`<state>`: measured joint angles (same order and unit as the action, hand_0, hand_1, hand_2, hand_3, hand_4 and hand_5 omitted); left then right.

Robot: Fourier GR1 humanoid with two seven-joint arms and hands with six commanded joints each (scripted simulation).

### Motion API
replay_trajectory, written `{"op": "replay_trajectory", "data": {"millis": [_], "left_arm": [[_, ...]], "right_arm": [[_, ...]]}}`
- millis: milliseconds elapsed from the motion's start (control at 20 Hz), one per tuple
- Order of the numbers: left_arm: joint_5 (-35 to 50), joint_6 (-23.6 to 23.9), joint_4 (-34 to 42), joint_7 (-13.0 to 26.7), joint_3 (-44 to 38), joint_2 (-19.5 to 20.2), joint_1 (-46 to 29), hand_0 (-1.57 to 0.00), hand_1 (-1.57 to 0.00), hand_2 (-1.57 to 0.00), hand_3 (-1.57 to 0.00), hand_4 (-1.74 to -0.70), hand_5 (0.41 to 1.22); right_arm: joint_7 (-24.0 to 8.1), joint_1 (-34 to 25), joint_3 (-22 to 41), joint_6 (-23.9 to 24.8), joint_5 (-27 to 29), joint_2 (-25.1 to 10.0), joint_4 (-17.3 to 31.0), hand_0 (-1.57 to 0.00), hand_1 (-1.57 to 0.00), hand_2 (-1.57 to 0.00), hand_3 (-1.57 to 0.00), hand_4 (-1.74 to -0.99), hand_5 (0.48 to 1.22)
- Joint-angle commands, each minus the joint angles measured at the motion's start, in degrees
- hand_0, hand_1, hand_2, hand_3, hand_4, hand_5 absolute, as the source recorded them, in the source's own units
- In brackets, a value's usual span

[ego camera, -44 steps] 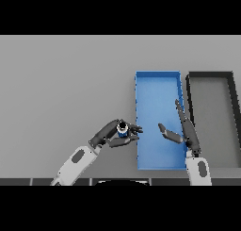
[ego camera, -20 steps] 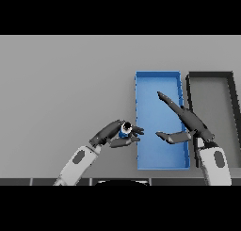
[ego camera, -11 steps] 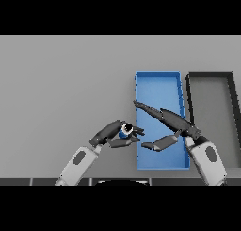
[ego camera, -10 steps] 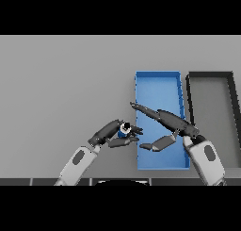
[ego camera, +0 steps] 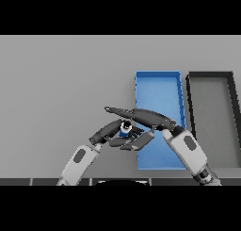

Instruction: Pick up the blue pipe and place it into the blue bin.

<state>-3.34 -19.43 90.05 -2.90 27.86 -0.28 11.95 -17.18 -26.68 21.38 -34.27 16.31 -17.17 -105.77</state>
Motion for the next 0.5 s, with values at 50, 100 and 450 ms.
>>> {"op": "replay_trajectory", "data": {"millis": [50,100,450], "left_arm": [[0.2,-0.4,-0.7,-0.7,-0.6,-0.6,-0.2,-1.57,-1.57,-1.57,-1.57,-1.46,1.221],[-0.2,0.0,-0.6,0.7,-1.0,-0.6,-0.3,-1.57,-1.57,-1.57,-1.57,-1.51,1.221],[-1.1,-0.6,-0.1,2.1,-1.5,-2.0,-0.8,-1.57,-1.57,-1.56,-1.31,-1.69,1.221]], "right_arm": [[-0.9,-1.5,1.2,-0.5,-0.1,1.6,1.7,-0.02,-0.11,-0.13,-0.05,-1.222,0.517],[-0.8,-2.0,1.2,-0.9,-0.2,1.8,2.3,-0.17,-0.24,-0.25,-0.14,-1.255,0.519],[2.5,-2.1,1.9,-1.1,1.1,4.5,4.5,-1.26,-1.27,-1.27,-1.14,-1.495,0.781]]}}
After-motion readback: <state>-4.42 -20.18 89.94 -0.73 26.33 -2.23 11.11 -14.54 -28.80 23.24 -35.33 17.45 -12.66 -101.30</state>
